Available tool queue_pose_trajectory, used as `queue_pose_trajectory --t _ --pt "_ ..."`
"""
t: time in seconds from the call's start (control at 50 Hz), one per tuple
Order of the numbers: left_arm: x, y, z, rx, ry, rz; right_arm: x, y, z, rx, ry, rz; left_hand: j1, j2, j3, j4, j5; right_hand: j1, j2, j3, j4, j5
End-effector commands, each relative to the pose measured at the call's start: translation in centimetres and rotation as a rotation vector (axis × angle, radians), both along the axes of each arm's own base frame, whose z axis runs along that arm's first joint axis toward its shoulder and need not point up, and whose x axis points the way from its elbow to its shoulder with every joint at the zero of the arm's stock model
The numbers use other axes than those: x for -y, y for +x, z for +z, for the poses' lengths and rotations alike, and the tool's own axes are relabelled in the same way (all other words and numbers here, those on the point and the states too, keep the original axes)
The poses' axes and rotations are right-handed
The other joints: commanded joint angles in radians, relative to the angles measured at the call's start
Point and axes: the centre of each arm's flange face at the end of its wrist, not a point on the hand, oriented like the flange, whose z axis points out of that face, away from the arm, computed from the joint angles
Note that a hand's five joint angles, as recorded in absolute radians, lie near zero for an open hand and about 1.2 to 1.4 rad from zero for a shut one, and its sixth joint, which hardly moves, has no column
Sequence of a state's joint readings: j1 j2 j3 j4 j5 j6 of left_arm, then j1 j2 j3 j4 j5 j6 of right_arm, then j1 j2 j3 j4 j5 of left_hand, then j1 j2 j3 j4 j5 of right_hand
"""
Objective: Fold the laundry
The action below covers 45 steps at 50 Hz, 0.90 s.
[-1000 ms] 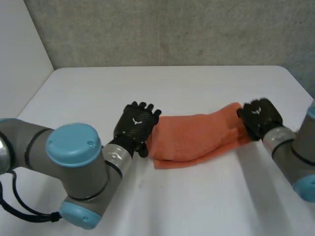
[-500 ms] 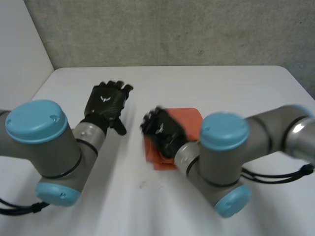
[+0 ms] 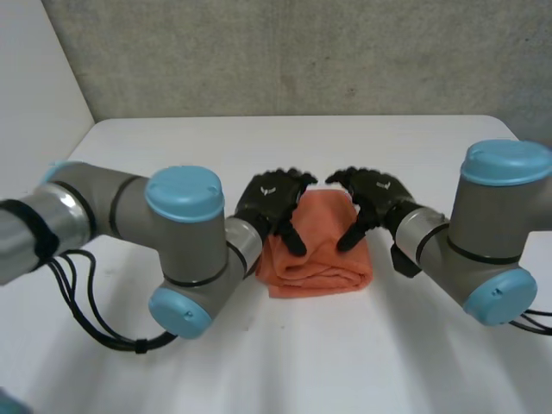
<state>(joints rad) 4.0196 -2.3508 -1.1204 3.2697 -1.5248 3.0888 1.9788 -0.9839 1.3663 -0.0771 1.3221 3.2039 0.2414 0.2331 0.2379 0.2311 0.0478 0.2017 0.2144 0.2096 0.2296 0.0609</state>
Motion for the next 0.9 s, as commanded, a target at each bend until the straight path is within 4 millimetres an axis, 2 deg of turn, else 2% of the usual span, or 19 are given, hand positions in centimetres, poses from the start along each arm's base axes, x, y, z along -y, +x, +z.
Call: queue_pose_trajectory --t 0.02,0.12,0.16,0.22,0.26,0.3,0.32,0.34,0.38,0.4,0.44,0.46,0.48,0.54,0.56,0.62,0.7,0.78,0.9 --pt "0.5 1.7 -3.4 0.126 0.04 0.083 0.3 0.4 -3.0 -0.074 0.114 0.013 0.022 0.03 0.026 0.032 0.041 -0.027 -0.04 -0.035 -0.055 -0.061" --pt "0.5 2.8 -4.0 0.234 0.01 0.079 0.4 0.4 -3.3 -0.122 0.12 0.029 -0.001 0.007 0.002 0.009 0.018 -0.027 -0.04 -0.035 -0.055 -0.061" --pt "0.4 3.0 -3.6 0.258 -0.013 0.072 0.5 0.4 -3.0 -0.141 0.109 0.037 -0.007 0.001 -0.004 0.003 0.012 -0.027 -0.04 -0.035 -0.055 -0.061" --pt "0.2 3.0 -2.5 0.25 -0.036 0.072 0.5 0.4 -2.7 -0.146 0.096 0.041 -0.007 0.001 -0.004 0.003 0.012 -0.027 -0.04 -0.035 -0.055 -0.061" --pt "0.1 3.0 -0.9 0.228 -0.064 0.074 0.5 0.5 -2.5 -0.145 0.089 0.042 -0.007 0.001 -0.004 0.003 0.012 -0.027 -0.04 -0.035 -0.055 -0.061" --pt "0.0 3.0 0.4 0.21 -0.085 0.077 0.6 0.4 -0.8 -0.124 0.053 0.037 -0.01 -0.002 -0.007 0.0 0.009 -0.027 -0.04 -0.035 -0.055 -0.061" --pt "-0.1 3.1 1.7 0.19 -0.107 0.079 0.6 0.4 -0.8 -0.124 0.053 0.037 -0.016 -0.008 -0.013 -0.006 0.003 -0.027 -0.04 -0.035 -0.055 -0.061" --pt "-0.2 3.1 2.5 0.179 -0.12 0.079 0.6 0.4 0.1 -0.114 0.033 0.035 -0.016 -0.008 -0.013 -0.006 0.003 -0.027 -0.04 -0.035 -0.055 -0.061" --pt "-0.4 3.2 4.3 0.153 -0.151 0.084 0.6 -0.3 4.1 -0.073 -0.059 0.008 -0.016 -0.008 -0.013 -0.006 0.003 -0.027 -0.04 -0.035 -0.055 -0.061" --pt "-0.5 3.5 6.1 0.128 -0.181 0.091 0.7 -0.7 5.1 -0.063 -0.082 -0.006 -0.019 -0.011 -0.016 -0.009 0.0 -0.027 -0.04 -0.035 -0.055 -0.061" --pt "-0.8 3.9 8.0 0.103 -0.208 0.1 0.9 -1.5 7.2 -0.044 -0.136 -0.042 -0.022 -0.014 -0.019 -0.012 -0.003 -0.027 -0.04 -0.035 -0.055 -0.061" --pt "-0.9 4.2 9.0 0.094 -0.219 0.106 1.1 -2.5 9.3 -0.026 -0.199 -0.095 -0.025 -0.017 -0.021 -0.015 -0.006 -0.027 -0.04 -0.035 -0.055 -0.061" --pt "-1.0 5.0 10.7 0.081 -0.236 0.123 1.1 -3.0 10.4 -0.017 -0.232 -0.124 -0.042 -0.034 -0.039 -0.032 -0.023 -0.027 -0.04 -0.035 -0.055 -0.061" --pt "-0.4 7.0 12.9 0.078 -0.243 0.174 1.1 -5.3 13.9 0.004 -0.342 -0.246 -0.045 -0.037 -0.042 -0.035 -0.026 -0.027 -0.04 -0.035 -0.055 -0.061" --pt "0.1 8.5 14.1 0.083 -0.242 0.213 1.1 -5.8 14.6 0.005 -0.364 -0.269 -0.045 -0.037 -0.042 -0.035 -0.026 -0.027 -0.04 -0.035 -0.055 -0.061" --pt "0.4 9.8 15.2 0.089 -0.238 0.248 0.8 -7.1 16.6 0.01 -0.422 -0.334 -0.045 -0.037 -0.042 -0.035 -0.026 -0.027 -0.04 -0.035 -0.055 -0.061" --pt "0.7 13.2 18.1 0.074 -0.25 0.335 0.3 -7.8 16.9 -0.04 -0.411 -0.336 -0.045 -0.037 -0.042 -0.035 -0.026 -0.027 -0.04 -0.035 -0.055 -0.061" --pt "0.7 13.9 19.0 0.055 -0.265 0.355 -0.1 -7.9 16.5 -0.073 -0.38 -0.322 -0.048 -0.04 -0.045 -0.038 -0.029 -0.027 -0.04 -0.035 -0.055 -0.061" --pt "0.6 13.9 19.0 0.022 -0.246 0.354 -0.1 -7.8 16.4 -0.076 -0.376 -0.321 -0.057 -0.049 -0.054 -0.047 -0.038 -0.027 -0.04 -0.035 -0.055 -0.061"
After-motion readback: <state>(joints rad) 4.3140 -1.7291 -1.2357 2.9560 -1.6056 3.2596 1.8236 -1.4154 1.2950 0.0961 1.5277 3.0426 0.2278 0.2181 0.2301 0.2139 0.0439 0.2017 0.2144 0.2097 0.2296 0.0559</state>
